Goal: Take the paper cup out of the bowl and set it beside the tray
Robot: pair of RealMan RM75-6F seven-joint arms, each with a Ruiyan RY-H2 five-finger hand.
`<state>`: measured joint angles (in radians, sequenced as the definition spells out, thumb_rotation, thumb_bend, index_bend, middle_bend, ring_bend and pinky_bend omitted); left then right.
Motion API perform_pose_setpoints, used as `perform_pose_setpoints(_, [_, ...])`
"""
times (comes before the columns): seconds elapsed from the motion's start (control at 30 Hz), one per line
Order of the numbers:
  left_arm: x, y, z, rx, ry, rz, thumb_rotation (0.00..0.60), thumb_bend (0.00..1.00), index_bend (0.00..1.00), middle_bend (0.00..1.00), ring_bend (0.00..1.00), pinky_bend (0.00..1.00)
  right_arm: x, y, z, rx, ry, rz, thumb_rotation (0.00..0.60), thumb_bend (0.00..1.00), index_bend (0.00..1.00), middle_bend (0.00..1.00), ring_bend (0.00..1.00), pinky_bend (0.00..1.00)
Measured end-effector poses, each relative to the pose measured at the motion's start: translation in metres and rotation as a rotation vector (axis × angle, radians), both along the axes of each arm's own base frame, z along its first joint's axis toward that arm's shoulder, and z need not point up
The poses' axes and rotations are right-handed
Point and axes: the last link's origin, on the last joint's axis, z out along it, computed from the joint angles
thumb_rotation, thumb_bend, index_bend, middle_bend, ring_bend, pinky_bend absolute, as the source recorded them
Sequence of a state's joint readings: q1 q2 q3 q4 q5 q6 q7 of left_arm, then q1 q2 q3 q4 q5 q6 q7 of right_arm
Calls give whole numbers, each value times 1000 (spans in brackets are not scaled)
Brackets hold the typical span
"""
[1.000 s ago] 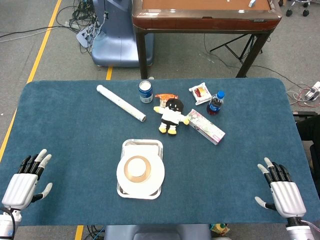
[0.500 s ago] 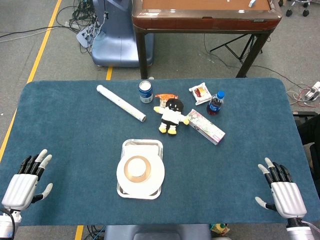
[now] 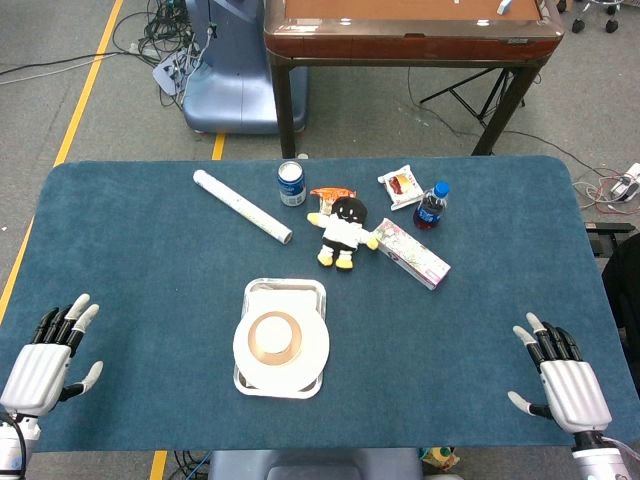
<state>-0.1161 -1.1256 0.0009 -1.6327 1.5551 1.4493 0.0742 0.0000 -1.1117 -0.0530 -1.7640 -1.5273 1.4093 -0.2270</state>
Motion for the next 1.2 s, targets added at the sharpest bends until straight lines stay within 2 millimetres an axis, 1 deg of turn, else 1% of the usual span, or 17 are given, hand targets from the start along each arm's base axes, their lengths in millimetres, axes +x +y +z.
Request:
perform_pose_setpoints(0.1, [4, 4, 1, -3, 18, -10, 600, 319, 0, 0, 0, 0, 0, -2, 2, -4, -3, 1, 600, 223, 0, 0, 0, 0])
perform_pose_setpoints(0.2, [12, 9, 0, -16, 67, -37, 600, 319, 0, 0, 0, 0, -3, -5, 2, -2, -3, -13, 600, 223, 0, 0, 0, 0])
perform_pose_setpoints(0.43, [30, 29, -10, -87, 168, -117, 600, 319, 0, 0, 0, 0, -9, -13, 3, -3, -8, -50, 600, 223, 0, 0, 0, 0])
perform_pose_setpoints(0.67, [37, 39, -11, -168, 228, -234, 600, 319, 0, 0, 0, 0, -12, -18, 1, -9, -3, -73, 600, 224, 0, 0, 0, 0])
perform_pose_setpoints(0.83, [38, 41, -6, -196, 218, -305, 600, 319, 7, 0, 0, 0, -12, -22, -1, -14, 3, -84, 600, 223, 0, 0, 0, 0])
perform_pose_setpoints(1.0, [40, 41, 0, -186, 194, -398, 600, 319, 68, 0, 0, 0, -15, -26, -5, 3, 6, -103, 600, 223, 0, 0, 0, 0])
perform_pose_setpoints(1.2, [44, 41, -11, -209, 187, -491, 600, 319, 103, 0, 0, 0, -20, -32, -4, 12, 0, -126, 600, 223, 0, 0, 0, 0])
